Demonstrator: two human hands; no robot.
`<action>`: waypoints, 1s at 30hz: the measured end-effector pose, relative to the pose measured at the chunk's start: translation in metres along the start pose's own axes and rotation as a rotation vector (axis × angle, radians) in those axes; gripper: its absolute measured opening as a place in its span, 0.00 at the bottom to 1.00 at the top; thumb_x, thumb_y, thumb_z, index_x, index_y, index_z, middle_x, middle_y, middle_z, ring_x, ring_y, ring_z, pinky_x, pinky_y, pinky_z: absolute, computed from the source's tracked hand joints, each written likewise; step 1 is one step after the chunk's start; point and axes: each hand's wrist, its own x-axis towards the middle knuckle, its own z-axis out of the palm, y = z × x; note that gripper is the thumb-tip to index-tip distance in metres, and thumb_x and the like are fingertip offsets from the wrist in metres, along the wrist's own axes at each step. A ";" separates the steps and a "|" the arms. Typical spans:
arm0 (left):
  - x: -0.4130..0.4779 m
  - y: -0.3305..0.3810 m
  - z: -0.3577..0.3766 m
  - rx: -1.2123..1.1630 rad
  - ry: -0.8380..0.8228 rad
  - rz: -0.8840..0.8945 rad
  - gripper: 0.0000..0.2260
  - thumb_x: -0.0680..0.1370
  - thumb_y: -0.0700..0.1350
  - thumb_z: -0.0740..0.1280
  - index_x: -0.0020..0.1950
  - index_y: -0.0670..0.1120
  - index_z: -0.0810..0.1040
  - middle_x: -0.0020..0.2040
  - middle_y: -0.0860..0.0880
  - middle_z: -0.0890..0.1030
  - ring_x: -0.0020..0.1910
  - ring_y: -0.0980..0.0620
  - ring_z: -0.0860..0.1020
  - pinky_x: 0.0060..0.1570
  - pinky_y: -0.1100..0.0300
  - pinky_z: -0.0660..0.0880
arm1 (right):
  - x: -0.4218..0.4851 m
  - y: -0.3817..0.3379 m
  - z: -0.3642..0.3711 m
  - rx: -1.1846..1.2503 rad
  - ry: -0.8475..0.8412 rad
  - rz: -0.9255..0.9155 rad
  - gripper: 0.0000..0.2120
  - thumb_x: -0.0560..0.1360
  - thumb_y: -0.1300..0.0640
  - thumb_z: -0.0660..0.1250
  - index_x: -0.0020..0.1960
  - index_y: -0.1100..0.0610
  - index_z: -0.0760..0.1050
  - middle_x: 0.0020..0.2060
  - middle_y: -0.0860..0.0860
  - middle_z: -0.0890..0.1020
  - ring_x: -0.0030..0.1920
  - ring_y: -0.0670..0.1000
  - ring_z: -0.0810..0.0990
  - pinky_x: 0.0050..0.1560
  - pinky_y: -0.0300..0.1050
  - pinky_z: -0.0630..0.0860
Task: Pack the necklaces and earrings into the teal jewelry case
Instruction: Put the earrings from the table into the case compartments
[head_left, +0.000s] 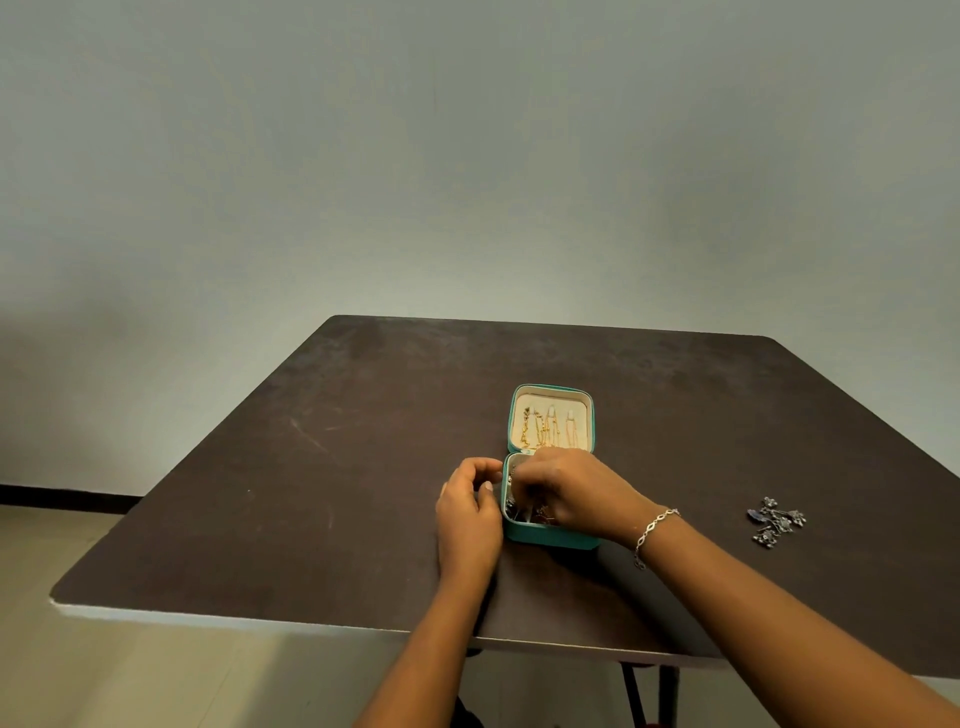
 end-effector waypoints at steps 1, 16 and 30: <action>0.000 0.000 0.000 0.001 -0.001 -0.004 0.14 0.77 0.35 0.59 0.45 0.54 0.74 0.48 0.52 0.79 0.52 0.52 0.76 0.51 0.52 0.76 | -0.001 0.000 -0.001 0.002 0.014 0.025 0.06 0.70 0.67 0.65 0.43 0.58 0.77 0.42 0.54 0.80 0.45 0.53 0.76 0.43 0.44 0.71; -0.023 0.012 0.029 0.698 0.174 0.754 0.12 0.72 0.47 0.57 0.50 0.46 0.76 0.49 0.45 0.80 0.49 0.51 0.69 0.36 0.58 0.74 | -0.121 0.038 -0.017 -0.126 0.331 0.146 0.03 0.72 0.53 0.59 0.43 0.50 0.70 0.42 0.47 0.75 0.44 0.43 0.70 0.42 0.38 0.72; -0.059 0.050 0.123 0.384 -0.396 0.696 0.08 0.76 0.44 0.59 0.53 0.47 0.74 0.51 0.50 0.76 0.52 0.54 0.69 0.46 0.59 0.72 | -0.188 0.091 -0.020 0.218 0.641 0.811 0.10 0.70 0.68 0.67 0.41 0.54 0.76 0.42 0.49 0.79 0.41 0.41 0.74 0.38 0.30 0.68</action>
